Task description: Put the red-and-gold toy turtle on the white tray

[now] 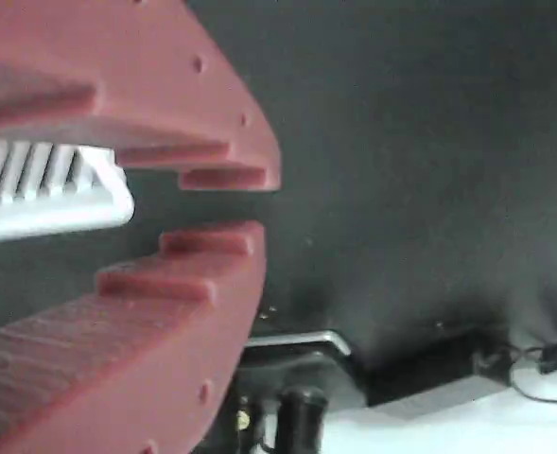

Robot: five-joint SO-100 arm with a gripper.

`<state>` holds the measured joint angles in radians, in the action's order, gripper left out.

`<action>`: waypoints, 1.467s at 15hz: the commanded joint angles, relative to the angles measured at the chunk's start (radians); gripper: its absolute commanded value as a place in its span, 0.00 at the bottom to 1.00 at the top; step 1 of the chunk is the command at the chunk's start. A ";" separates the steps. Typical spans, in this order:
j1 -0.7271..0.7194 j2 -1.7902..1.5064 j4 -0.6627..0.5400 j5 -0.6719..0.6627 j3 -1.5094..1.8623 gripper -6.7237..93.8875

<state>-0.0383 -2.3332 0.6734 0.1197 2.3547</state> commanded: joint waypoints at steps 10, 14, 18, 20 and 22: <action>0.015 -0.727 0.313 -0.097 0.555 0.07; -0.021 -0.831 0.506 -0.075 0.565 0.07; -0.011 -0.894 0.591 -0.075 0.565 0.07; -0.017 -0.917 0.595 -0.084 0.566 0.07; -0.020 -0.917 0.595 -0.089 0.566 0.07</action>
<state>-0.0491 -3.2428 1.2533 0.0215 2.9299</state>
